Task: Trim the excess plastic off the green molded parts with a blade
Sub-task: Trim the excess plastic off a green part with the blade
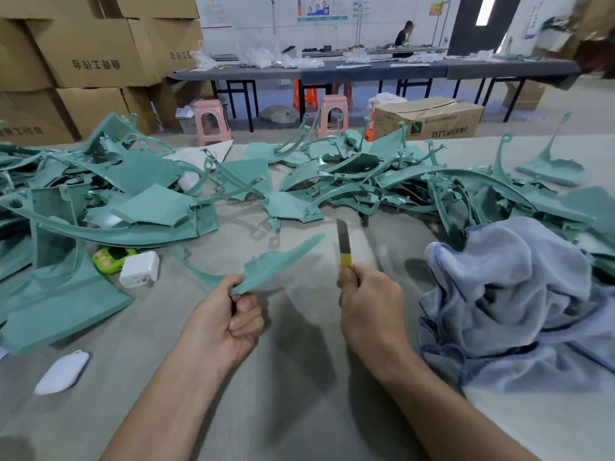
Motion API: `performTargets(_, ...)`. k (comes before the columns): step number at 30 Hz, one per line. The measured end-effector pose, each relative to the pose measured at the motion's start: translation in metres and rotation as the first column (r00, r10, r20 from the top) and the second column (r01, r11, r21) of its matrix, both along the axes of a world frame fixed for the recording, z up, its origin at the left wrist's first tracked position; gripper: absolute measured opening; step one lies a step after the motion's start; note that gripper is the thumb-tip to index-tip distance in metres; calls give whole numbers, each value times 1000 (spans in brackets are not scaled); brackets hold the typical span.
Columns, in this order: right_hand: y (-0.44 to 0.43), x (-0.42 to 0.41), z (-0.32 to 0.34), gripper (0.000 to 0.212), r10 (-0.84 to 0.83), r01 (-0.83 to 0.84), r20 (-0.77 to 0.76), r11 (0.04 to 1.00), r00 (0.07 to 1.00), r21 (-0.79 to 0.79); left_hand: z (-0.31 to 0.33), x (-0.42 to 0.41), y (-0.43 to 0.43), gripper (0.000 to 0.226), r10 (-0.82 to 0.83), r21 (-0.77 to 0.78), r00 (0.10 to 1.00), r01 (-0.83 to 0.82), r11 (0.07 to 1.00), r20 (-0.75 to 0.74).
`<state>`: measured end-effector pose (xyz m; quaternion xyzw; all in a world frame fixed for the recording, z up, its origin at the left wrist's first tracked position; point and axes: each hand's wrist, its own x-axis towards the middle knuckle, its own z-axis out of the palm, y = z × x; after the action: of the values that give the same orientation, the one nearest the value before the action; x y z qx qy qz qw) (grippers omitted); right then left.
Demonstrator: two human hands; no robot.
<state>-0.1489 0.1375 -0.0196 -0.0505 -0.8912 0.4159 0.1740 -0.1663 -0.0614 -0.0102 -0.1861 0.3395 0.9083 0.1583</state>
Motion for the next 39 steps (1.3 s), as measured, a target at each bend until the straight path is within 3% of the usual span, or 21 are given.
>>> performTargets(1, 3, 1, -1, 34, 3, -4, -18, 999, 1000, -37, 0, -1, -1, 48, 8, 1, 1000, -8, 1000, -3)
performTargets(3, -5, 12, 0, 26, 162, -163, -143, 987, 976, 8, 0, -3, 1, 46, 3, 7, 1000, -2, 1000, -13)
performTargets(5, -25, 25, -1, 22, 404, -360, -252, 911, 879, 201, -1, -3, 6, 48, -10, 37, 1000, 11, 999, -13)
performTargets(7, -36, 24, -4, 21, 507, -406, -264, 842, 820, 356, -2, -1, 9, 49, -30, 51, 999, 31, 998, -13)
performTargets(10, -25, 9, 0, 22, 321, -213, -246, 899, 915, 382, -2, 1, 6, 41, -49, 21, 999, 50, 999, -15)
performTargets(13, 5, -3, 3, 33, -41, 44, -15, 979, 999, 200, -1, 0, 1, 39, -20, -1, 1000, 20, 1000, -15)
performTargets(14, 8, -3, 1, 32, -55, 54, 0, 990, 999, 134, -1, -1, 1, 39, -11, -4, 1000, 11, 1000, -20)
performTargets(16, 1, 6, 1, 25, 107, -100, -99, 992, 989, 71, 0, -1, 5, 36, -13, -15, 1000, 12, 1000, -26)
performTargets(18, -22, 24, 4, 18, 393, -360, -212, 915, 895, 180, 2, 1, 9, 35, -35, -6, 999, 35, 999, -33)
performTargets(20, -35, 26, -4, 18, 501, -426, -207, 846, 840, 320, 3, 3, 11, 40, -59, 13, 998, 59, 998, -30)
performTargets(21, -33, 17, -5, 20, 437, -365, -193, 875, 878, 318, 4, 4, 10, 43, -65, 19, 998, 66, 998, -21)
performTargets(23, -15, -2, -4, 31, 134, -119, -55, 969, 989, 218, 6, 3, 4, 47, -43, 1, 999, 43, 999, 6)
performTargets(24, -1, -10, -3, 36, -6, 1, 32, 988, 999, 156, 6, 2, 0, 48, -24, -19, 1000, 24, 1000, 7)
performTargets(26, 21, -18, -3, 40, -126, 121, 106, 991, 986, 53, 6, 1, -6, 43, -2, -75, 1000, -1, 997, -30)
performTargets(31, 13, -9, -6, 39, -33, 30, 22, 989, 999, 142, 2, 1, -4, 25, 9, -356, 983, -74, 932, -181)
performTargets(34, 14, -8, -1, 36, -138, 131, 43, 982, 989, 135, 8, 6, -8, 17, 38, -340, 985, -95, 936, -170)
performTargets(37, 17, 0, 6, 38, -186, 189, -39, 977, 982, 101, 11, 9, -21, 41, -50, -291, 987, 2, 957, -155)
performTargets(39, 13, 7, 11, 36, -8, 4, -42, 996, 999, -92, 13, 12, -27, 49, -131, -337, 980, 73, 939, -153)
